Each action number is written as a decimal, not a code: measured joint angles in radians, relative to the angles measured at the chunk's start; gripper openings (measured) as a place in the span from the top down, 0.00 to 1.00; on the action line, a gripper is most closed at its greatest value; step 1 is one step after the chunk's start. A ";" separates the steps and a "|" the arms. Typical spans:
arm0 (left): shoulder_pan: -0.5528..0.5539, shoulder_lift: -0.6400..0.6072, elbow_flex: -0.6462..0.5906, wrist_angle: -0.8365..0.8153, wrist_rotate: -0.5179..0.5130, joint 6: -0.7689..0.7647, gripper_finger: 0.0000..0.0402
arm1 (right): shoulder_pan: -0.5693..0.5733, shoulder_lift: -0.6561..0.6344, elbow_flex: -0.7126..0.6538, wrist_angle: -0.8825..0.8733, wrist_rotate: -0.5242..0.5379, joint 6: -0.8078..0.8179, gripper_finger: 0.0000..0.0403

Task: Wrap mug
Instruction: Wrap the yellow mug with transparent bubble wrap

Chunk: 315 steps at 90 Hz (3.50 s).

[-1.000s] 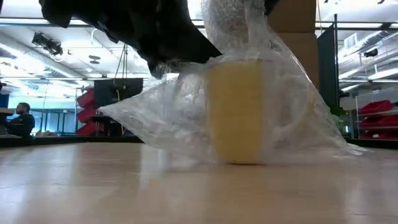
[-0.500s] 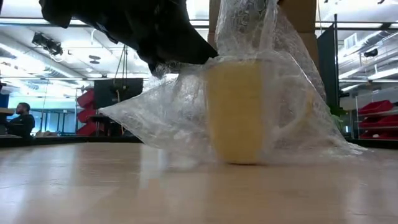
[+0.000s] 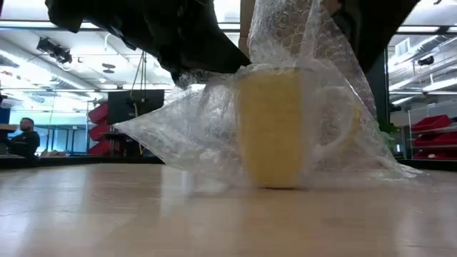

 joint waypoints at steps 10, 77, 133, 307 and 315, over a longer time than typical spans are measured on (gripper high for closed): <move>0.001 0.000 0.000 -0.001 -0.001 0.000 0.65 | 0.000 -0.005 0.015 0.141 -0.024 -0.080 1.00; -0.016 -0.113 -0.003 -0.036 0.019 0.017 0.65 | -0.083 0.188 0.035 0.314 -0.048 -0.199 1.00; -0.087 -0.109 -0.009 -0.107 -0.086 0.002 0.65 | -0.116 0.154 0.027 0.259 -0.024 -0.174 1.00; -0.061 -0.188 -0.010 -0.224 -0.085 0.102 0.65 | -0.121 -0.097 -0.017 0.068 0.002 -0.099 1.00; -0.062 -0.188 -0.010 -0.224 -0.085 0.100 0.65 | -0.119 -0.100 -0.019 0.108 0.014 -0.103 1.00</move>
